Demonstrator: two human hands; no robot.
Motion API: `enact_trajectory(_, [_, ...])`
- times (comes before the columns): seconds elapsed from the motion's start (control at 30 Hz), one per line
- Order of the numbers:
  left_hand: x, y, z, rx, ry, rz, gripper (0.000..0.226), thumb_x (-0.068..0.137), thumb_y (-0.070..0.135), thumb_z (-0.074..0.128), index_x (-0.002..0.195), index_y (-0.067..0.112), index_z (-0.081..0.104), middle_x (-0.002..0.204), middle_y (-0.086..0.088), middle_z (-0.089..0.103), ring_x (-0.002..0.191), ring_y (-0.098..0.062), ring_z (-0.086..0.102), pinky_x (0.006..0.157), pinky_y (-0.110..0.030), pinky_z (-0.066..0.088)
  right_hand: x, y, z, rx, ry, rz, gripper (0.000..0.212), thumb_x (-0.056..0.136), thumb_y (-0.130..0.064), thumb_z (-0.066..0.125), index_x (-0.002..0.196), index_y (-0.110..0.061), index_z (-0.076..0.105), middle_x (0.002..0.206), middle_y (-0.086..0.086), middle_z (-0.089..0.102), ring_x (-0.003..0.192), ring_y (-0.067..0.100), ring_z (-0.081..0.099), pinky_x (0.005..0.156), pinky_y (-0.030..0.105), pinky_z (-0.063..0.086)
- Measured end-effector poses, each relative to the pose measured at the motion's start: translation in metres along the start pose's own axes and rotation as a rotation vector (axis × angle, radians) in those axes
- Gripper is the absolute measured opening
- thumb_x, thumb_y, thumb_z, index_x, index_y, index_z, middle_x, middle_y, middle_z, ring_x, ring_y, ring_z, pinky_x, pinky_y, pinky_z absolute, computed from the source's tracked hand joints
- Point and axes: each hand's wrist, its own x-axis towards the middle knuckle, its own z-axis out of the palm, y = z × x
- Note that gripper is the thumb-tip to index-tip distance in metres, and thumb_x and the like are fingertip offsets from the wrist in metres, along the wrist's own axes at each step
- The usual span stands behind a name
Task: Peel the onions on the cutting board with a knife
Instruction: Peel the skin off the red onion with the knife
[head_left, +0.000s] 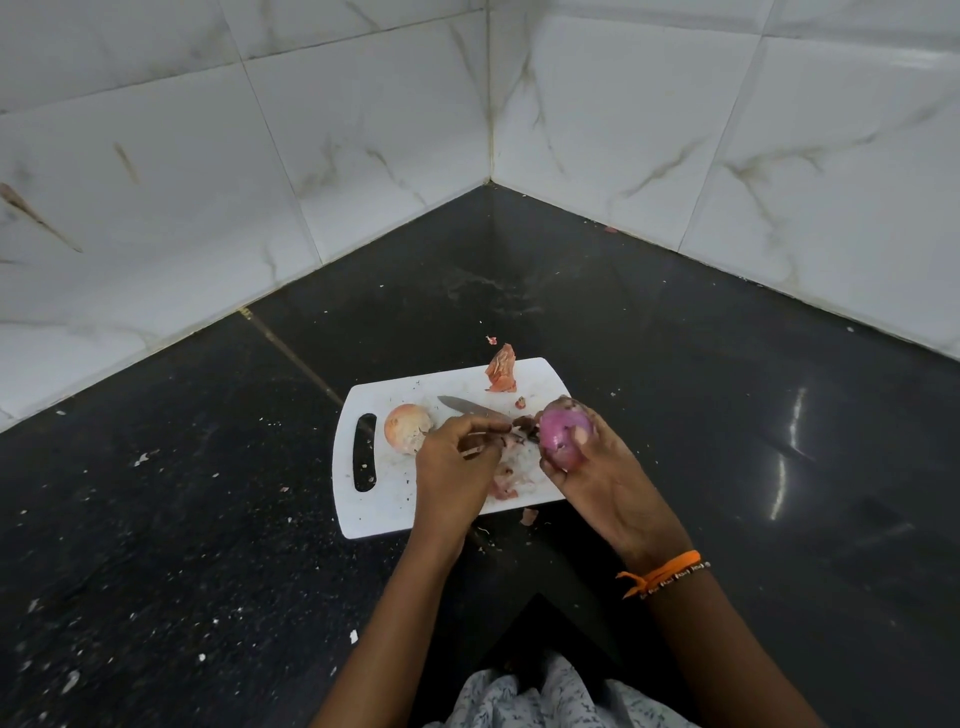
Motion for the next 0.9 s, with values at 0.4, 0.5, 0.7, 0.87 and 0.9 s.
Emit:
enact_trajectory(0.4, [-0.005, 0.010, -0.001, 0.141, -0.049, 0.158, 0.015, 0.079, 0.012, 0.073, 0.089, 0.023, 0.070, 0.083, 0.013, 0.068, 0.080, 0.012, 0.062, 0.052, -0.003, 0.045, 0.002, 0.007, -0.002, -0.743, 0.011, -0.047, 0.057, 0.073, 0.001, 0.075, 0.115, -0.029, 0.049, 0.124, 0.000, 0.054, 0.114, 0.018, 0.056, 0.088, 0.027, 0.053])
enact_trajectory(0.5, [-0.006, 0.011, -0.005, 0.192, -0.052, 0.174, 0.020, 0.076, 0.014, 0.076, 0.084, 0.030, 0.067, 0.081, 0.018, 0.067, 0.076, 0.007, 0.064, 0.055, -0.004, 0.047, 0.003, 0.007, -0.001, -0.780, 0.004, -0.050, 0.055, 0.075, 0.002, 0.073, 0.113, -0.029, 0.051, 0.123, -0.001, 0.055, 0.112, 0.017, 0.057, 0.083, 0.023, 0.053])
enact_trajectory(0.7, [-0.005, 0.009, -0.006, 0.310, -0.067, 0.202, 0.019, 0.073, 0.017, 0.076, 0.081, 0.031, 0.067, 0.078, 0.017, 0.068, 0.077, 0.004, 0.065, 0.069, -0.012, 0.053, 0.002, 0.006, 0.001, -0.900, 0.011, -0.096, 0.056, 0.073, 0.000, 0.076, 0.112, -0.033, 0.052, 0.120, -0.006, 0.055, 0.110, 0.013, 0.057, 0.079, 0.017, 0.052])
enact_trajectory(0.87, [-0.003, 0.006, -0.004, 0.392, -0.052, 0.239, 0.015, 0.070, 0.014, 0.078, 0.083, 0.015, 0.071, 0.078, 0.006, 0.069, 0.076, -0.007, 0.066, 0.069, -0.019, 0.053, 0.001, 0.007, 0.003, -1.000, 0.006, -0.158, 0.058, 0.070, -0.006, 0.079, 0.109, -0.037, 0.050, 0.116, -0.014, 0.055, 0.103, 0.002, 0.057, 0.077, 0.010, 0.049])
enact_trajectory(0.9, [-0.003, 0.006, -0.004, 0.400, -0.050, 0.246, 0.015, 0.070, 0.014, 0.078, 0.083, 0.014, 0.071, 0.077, 0.006, 0.068, 0.075, -0.007, 0.066, 0.068, -0.018, 0.053, 0.002, 0.008, 0.002, -1.001, 0.007, -0.159, 0.058, 0.070, -0.006, 0.079, 0.109, -0.037, 0.050, 0.115, -0.014, 0.055, 0.102, -0.001, 0.057, 0.076, 0.010, 0.049])
